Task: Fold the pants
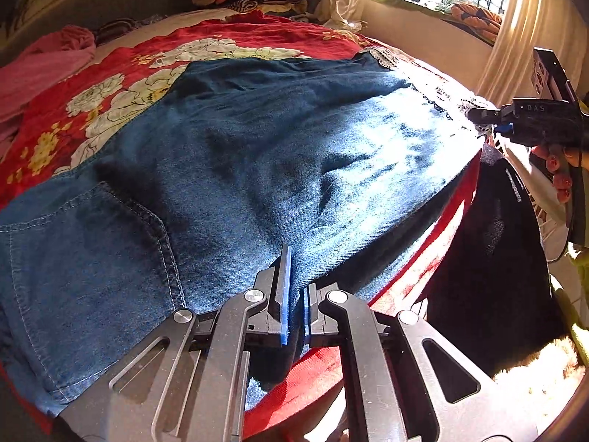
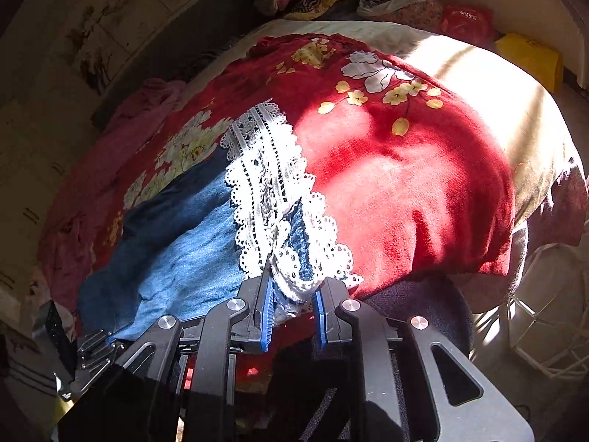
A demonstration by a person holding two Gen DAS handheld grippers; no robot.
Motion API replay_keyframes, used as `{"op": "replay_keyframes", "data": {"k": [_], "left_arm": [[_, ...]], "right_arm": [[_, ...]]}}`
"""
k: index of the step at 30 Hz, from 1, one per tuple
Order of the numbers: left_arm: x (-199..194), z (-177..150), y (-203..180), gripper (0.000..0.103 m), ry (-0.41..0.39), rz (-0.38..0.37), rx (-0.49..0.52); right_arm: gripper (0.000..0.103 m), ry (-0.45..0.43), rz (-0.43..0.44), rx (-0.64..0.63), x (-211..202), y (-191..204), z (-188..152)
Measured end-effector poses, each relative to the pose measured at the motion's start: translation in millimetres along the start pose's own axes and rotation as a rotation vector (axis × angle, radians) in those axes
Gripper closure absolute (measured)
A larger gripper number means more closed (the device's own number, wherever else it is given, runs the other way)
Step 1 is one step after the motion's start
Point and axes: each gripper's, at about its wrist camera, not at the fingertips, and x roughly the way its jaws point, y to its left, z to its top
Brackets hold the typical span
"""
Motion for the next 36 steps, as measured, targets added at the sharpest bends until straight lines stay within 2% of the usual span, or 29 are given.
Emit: {"op": "replay_keyframes", "data": {"k": [2, 4, 6, 8, 9, 10, 12, 14, 15, 16, 18, 21, 23, 24, 26, 29, 32, 34, 36], "left_arm": [[-2, -1, 0, 0.102, 0.008, -0.002, -0.003], [-5, -2, 1, 0.101, 0.011, -0.007, -0.011], [-7, -4, 1, 0.100, 0.020, 0.001, -0.019], [-7, -7, 5, 0.100, 0.034, 0.006, -0.045], [-9, -8, 7, 0.100, 0.037, 0.006, -0.059], [-12, -9, 9, 0.099, 0.037, 0.006, -0.067], [-18, -11, 11, 0.090, 0.043, 0.012, -0.081], [-29, -11, 15, 0.083, 0.056, 0.029, -0.109], [-37, -9, 18, 0.079, 0.050, 0.043, -0.114], [-47, -7, 21, 0.076, 0.035, 0.065, -0.122], [-63, 3, 32, 0.066, 0.002, 0.071, -0.153], [-70, 31, 48, 0.059, -0.025, 0.095, -0.167], [-69, 55, 51, 0.059, -0.032, 0.103, -0.137], [-68, 66, 50, 0.059, -0.032, 0.080, -0.111], [-65, 82, 41, 0.058, -0.001, 0.034, -0.050], [-69, 87, 28, 0.056, -0.015, -0.009, -0.002], [-75, 77, 33, 0.056, -0.013, -0.043, -0.044], [-85, 73, 42, 0.053, -0.042, -0.051, -0.083], [-86, 75, 54, 0.039, -0.050, -0.011, -0.134]], "right_arm": [[0.070, -0.060, -0.074, -0.046, -16, 7, 3], [0.068, -0.132, -0.103, -0.098, -32, 15, 7], [0.067, -0.151, -0.080, -0.159, -35, 27, 9], [0.067, -0.120, -0.038, -0.213, -26, 39, 7], [0.067, -0.083, -0.031, -0.241, -16, 44, 5], [0.062, -0.026, -0.030, -0.275, -2, 48, 2], [0.055, 0.098, -0.095, -0.332, 31, 49, -8], [0.054, 0.085, -0.102, -0.370, 38, 50, -14], [0.048, 0.088, -0.076, -0.355, 36, 50, -12], [0.045, 0.086, -0.047, -0.344, 31, 51, -10], [0.046, 0.055, 0.012, -0.369, 18, 57, -3], [0.046, -0.014, 0.051, -0.382, 3, 60, 29], [0.046, -0.047, 0.048, -0.358, 2, 54, 60], [0.046, -0.046, 0.057, -0.356, 5, 52, 74], [0.046, -0.036, 0.021, -0.362, 12, 47, 95], [0.046, -0.015, 0.014, -0.369, 23, 41, 115], [0.046, 0.021, 0.018, -0.387, 40, 39, 120], [0.046, 0.053, 0.031, -0.382, 52, 36, 119], [0.046, 0.074, 0.033, -0.380, 64, 35, 120]]}}
